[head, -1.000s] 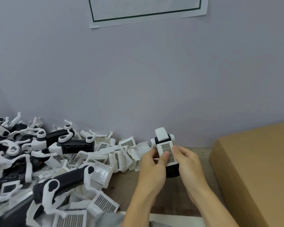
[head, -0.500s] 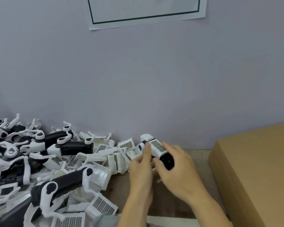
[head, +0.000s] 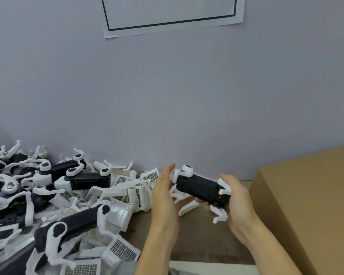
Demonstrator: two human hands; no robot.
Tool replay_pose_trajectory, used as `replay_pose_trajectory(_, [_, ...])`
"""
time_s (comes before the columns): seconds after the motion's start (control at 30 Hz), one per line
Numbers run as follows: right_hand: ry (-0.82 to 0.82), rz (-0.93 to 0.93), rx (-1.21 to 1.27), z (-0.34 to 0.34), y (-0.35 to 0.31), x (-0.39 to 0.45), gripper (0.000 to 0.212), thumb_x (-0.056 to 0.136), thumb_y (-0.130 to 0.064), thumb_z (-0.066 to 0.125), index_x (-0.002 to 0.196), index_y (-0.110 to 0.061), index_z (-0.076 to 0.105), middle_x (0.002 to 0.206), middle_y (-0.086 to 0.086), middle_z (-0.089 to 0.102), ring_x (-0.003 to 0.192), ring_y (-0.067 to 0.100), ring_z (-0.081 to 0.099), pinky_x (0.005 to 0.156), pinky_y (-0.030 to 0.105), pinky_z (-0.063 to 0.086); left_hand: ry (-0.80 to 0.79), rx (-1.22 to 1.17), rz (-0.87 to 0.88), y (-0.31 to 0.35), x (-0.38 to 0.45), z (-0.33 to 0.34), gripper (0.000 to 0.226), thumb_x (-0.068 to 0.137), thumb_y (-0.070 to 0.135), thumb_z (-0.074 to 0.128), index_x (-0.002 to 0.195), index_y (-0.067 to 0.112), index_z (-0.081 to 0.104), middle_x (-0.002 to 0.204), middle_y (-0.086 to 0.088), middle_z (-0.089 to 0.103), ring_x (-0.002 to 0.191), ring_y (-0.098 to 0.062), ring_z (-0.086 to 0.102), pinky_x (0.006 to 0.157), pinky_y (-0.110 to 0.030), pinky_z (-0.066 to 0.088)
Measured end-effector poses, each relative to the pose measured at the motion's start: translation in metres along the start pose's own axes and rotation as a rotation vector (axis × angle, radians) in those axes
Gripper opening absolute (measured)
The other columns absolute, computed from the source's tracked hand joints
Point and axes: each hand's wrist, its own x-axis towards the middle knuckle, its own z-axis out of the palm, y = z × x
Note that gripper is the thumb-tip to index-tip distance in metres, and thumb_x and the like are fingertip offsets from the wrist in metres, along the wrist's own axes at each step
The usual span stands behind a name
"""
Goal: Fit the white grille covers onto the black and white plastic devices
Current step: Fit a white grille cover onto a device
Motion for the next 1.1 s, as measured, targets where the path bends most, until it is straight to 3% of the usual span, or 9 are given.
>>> replay_pose_trajectory(0.07, [-0.056, 0.003, -0.151, -0.002, -0.004, 0.0, 0.045, 0.1, -0.032, 0.04, 0.111, 0.004, 0.065, 0.069, 0.017, 0.06, 0.045, 0.015, 0.051, 0.047, 0.031, 0.05, -0.076, 0.022, -0.06, 0.007, 0.003, -0.011, 0.023, 0.096, 0.029, 0.057, 0.109, 0.02, 0.074, 0.113, -0.01, 0.073, 0.106, -0.031, 0.07, 0.097, -0.055, 0.053])
replay_pose_trajectory(0.2, [-0.107, -0.133, -0.539, -0.004, -0.027, -0.01, 0.047, 0.087, -0.028, 0.05, 0.109, 0.013, 0.055, 0.073, 0.007, 0.048, 0.061, 0.012, 0.047, 0.061, 0.02, 0.045, -0.22, 0.053, -0.149, 0.017, 0.007, -0.025, 0.029, 0.084, 0.022, 0.067, 0.111, 0.009, 0.068, 0.098, -0.014, 0.073, 0.071, -0.029, 0.072, 0.059, -0.038, 0.058])
replay_pose_trajectory(0.3, [-0.203, -0.193, -0.768, 0.003, -0.047, -0.028, 0.045, 0.083, -0.043, 0.045, 0.083, 0.002, 0.052, 0.077, 0.018, 0.043, 0.069, 0.018, 0.041, 0.071, 0.034, 0.033, -0.119, 0.056, -0.126, 0.016, 0.01, -0.023, 0.022, 0.096, 0.02, 0.058, 0.114, 0.01, 0.069, 0.099, -0.015, 0.071, 0.072, -0.026, 0.068, 0.073, -0.043, 0.055])
replay_pose_trajectory(0.4, [-0.294, -0.15, -1.122, 0.007, -0.054, -0.037, 0.027, 0.088, -0.041, 0.054, 0.09, -0.018, 0.067, 0.084, 0.009, 0.069, 0.066, 0.012, 0.051, 0.064, 0.029, 0.039, -0.046, -0.003, -0.145, 0.019, 0.012, -0.026, 0.022, 0.1, 0.017, 0.055, 0.118, 0.01, 0.066, 0.105, -0.018, 0.066, 0.083, -0.027, 0.064, 0.101, -0.057, 0.045])
replay_pose_trajectory(0.53, [-0.362, 0.105, -1.216, 0.008, -0.055, -0.043, 0.008, 0.09, -0.022, 0.057, 0.098, -0.022, 0.06, 0.078, -0.002, 0.077, 0.063, 0.009, 0.072, 0.063, 0.022, 0.055, -0.184, 0.127, -0.183, 0.018, 0.007, -0.02, 0.026, 0.098, 0.022, 0.055, 0.115, 0.007, 0.069, 0.115, -0.021, 0.067, 0.097, -0.03, 0.063, 0.096, -0.048, 0.049])
replay_pose_trajectory(0.63, [-0.338, 0.122, -1.004, 0.0, -0.063, -0.049, 0.019, 0.093, -0.019, 0.056, 0.107, -0.009, 0.063, 0.085, 0.007, 0.078, 0.074, 0.018, 0.076, 0.083, 0.035, 0.061, -0.161, 0.026, -0.229, 0.012, 0.009, -0.022, 0.032, 0.104, 0.028, 0.044, 0.11, 0.006, 0.068, 0.118, -0.02, 0.068, 0.096, -0.031, 0.069, 0.076, -0.04, 0.061])
replay_pose_trajectory(0.7, [-0.309, 0.073, -0.748, -0.005, -0.075, -0.053, 0.02, 0.095, -0.019, 0.058, 0.105, -0.004, 0.067, 0.09, 0.008, 0.078, 0.075, 0.024, 0.076, 0.073, 0.032, 0.062, -0.177, -0.128, -0.213, 0.012, 0.008, -0.025, 0.044, 0.102, 0.04, 0.044, 0.12, 0.003, 0.062, 0.118, -0.023, 0.069, 0.102, -0.04, 0.07, 0.082, -0.05, 0.056])
replay_pose_trajectory(0.97, [0.164, -0.423, 0.124, -0.05, -0.135, -0.068, 0.019, 0.1, -0.015, 0.054, 0.095, -0.003, 0.068, 0.084, 0.012, 0.077, 0.073, 0.024, 0.076, 0.06, 0.024, 0.058, -0.156, -0.052, -0.16, 0.006, 0.006, -0.021, 0.033, 0.09, 0.036, 0.054, 0.106, 0.011, 0.069, 0.105, -0.013, 0.075, 0.085, -0.029, 0.072, 0.07, -0.038, 0.055])
replay_pose_trajectory(1.1, [0.447, -0.594, 0.571, -0.081, -0.145, -0.071, 0.049, 0.105, -0.04, 0.041, 0.146, -0.014, 0.041, 0.147, 0.022, 0.045, 0.124, 0.04, 0.058, 0.083, 0.041, 0.061, -0.17, 0.026, -0.14, 0.006, 0.006, -0.017, 0.033, 0.1, 0.034, 0.045, 0.111, 0.012, 0.068, 0.1, -0.009, 0.074, 0.075, -0.022, 0.068, 0.072, -0.038, 0.048])
